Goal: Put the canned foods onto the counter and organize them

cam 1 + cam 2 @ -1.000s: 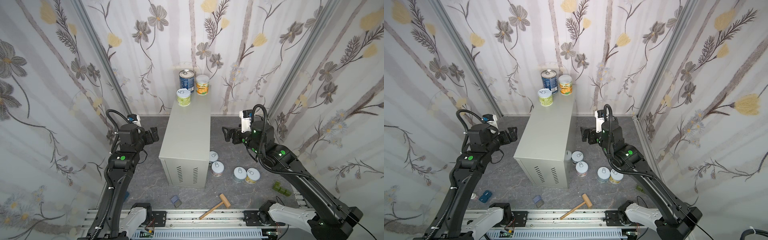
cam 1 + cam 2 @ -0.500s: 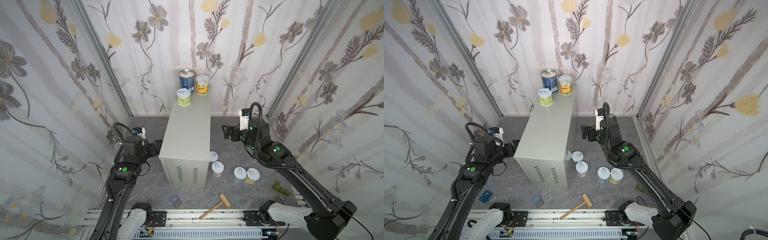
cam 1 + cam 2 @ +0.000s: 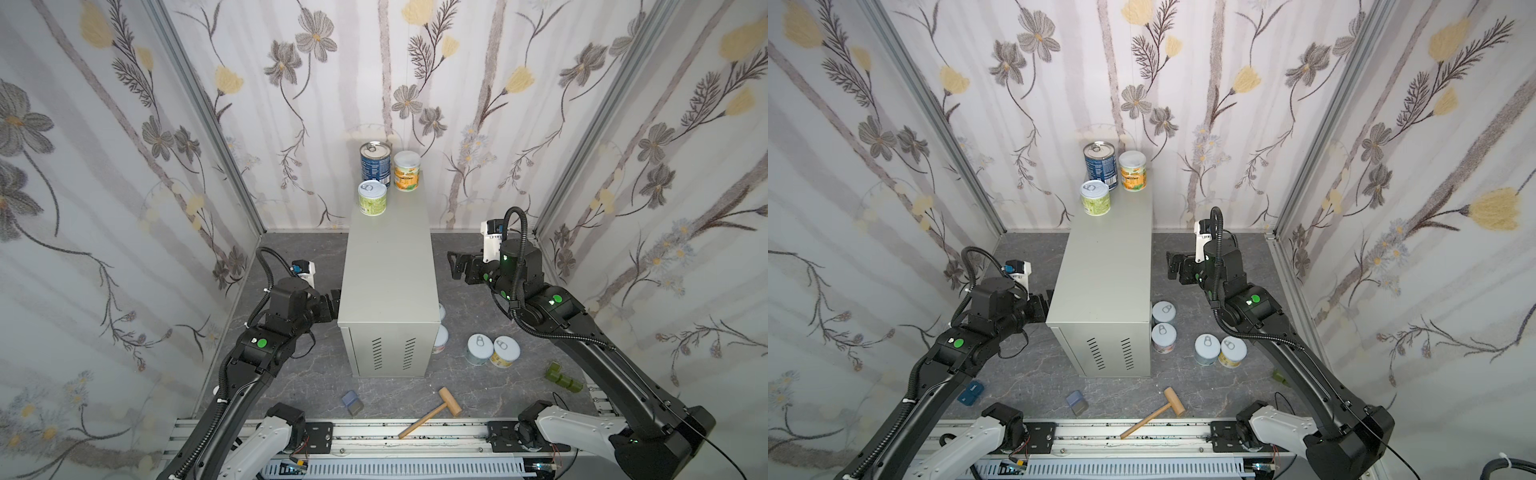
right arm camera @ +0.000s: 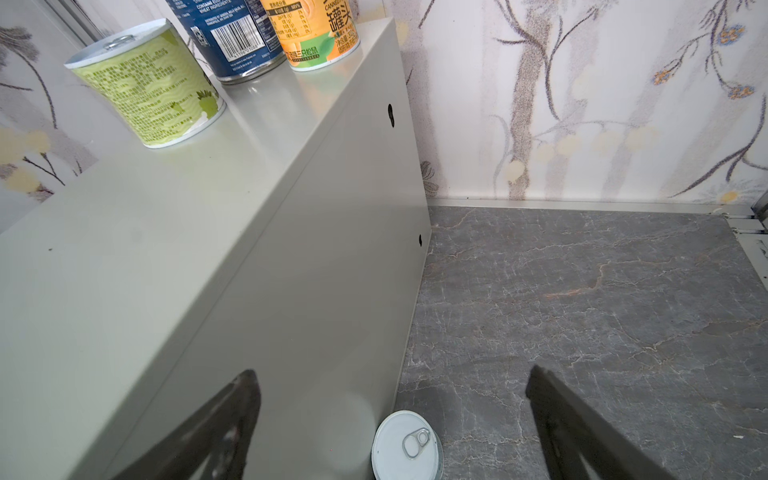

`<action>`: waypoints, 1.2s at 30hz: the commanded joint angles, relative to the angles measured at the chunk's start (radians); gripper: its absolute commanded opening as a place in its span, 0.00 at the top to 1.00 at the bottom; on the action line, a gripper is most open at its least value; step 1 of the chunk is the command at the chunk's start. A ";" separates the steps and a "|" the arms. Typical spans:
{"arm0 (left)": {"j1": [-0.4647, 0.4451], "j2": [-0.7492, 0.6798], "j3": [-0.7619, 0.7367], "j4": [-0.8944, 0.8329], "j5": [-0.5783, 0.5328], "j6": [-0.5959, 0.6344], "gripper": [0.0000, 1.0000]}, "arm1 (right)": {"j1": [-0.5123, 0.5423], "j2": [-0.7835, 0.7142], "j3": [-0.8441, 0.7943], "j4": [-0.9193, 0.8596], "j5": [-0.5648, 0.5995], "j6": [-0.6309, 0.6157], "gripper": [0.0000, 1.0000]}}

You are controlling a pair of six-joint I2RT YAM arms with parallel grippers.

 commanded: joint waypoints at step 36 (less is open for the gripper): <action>0.130 0.549 0.693 0.023 0.051 0.234 0.00 | -0.062 -0.222 -0.115 0.063 -0.204 -0.113 0.00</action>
